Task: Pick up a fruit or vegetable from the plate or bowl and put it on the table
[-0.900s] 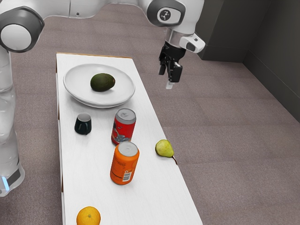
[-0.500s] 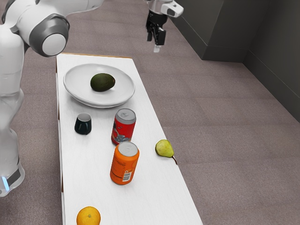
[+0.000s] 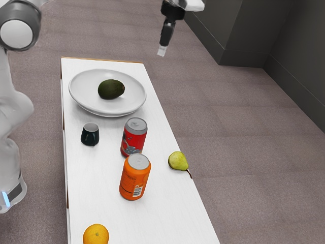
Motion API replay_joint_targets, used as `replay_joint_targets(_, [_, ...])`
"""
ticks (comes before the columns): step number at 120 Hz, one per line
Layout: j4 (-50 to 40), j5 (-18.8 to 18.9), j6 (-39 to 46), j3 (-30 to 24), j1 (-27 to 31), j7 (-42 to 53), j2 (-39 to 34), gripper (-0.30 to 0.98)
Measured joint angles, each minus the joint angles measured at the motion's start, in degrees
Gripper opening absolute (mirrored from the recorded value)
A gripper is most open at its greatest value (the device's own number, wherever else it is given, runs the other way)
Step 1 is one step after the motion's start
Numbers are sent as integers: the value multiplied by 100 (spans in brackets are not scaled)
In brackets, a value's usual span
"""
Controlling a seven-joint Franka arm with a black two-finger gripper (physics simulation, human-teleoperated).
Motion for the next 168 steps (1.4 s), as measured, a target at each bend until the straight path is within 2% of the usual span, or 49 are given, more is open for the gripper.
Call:
replay_joint_targets(5, [-688, 233, 67, -74, 462, -90, -529, 68])
replay_joint_targets(12, [-1229, 556, 123, -114, 748, -230, -1007, 68])
replay_joint_targets(22, [-1424, 897, 66, -379, 1464, -439, -1285, 68])
replay_joint_targets(31, [-1463, 945, 102, -516, 1801, -713, -1326, 68])
replay_joint_targets(48, [-1533, 602, 456, -221, 1800, -1363, -912, 69])
replay_joint_targets(56, [-1546, 554, 607, -190, 1860, -1666, -802, 69])
replay_joint_targets(69, [-1609, 750, 889, -215, 1345, -2092, -713, 69])
replay_joint_targets(83, [-2169, 780, 1291, 135, 1274, -2475, -759, 69])
replay_joint_targets(102, [-3019, 857, 1751, 236, 1675, -2892, -1207, 69])
replay_joint_targets(116, [-3308, 1350, 1862, -140, 1885, -3181, -1737, 69])
replay_joint_targets(130, [-3646, 1595, 1905, -273, 2141, -3443, -2211, 69])
replay_joint_targets(168, [-4018, 1650, 1877, -315, 2123, -4310, -2300, 69])
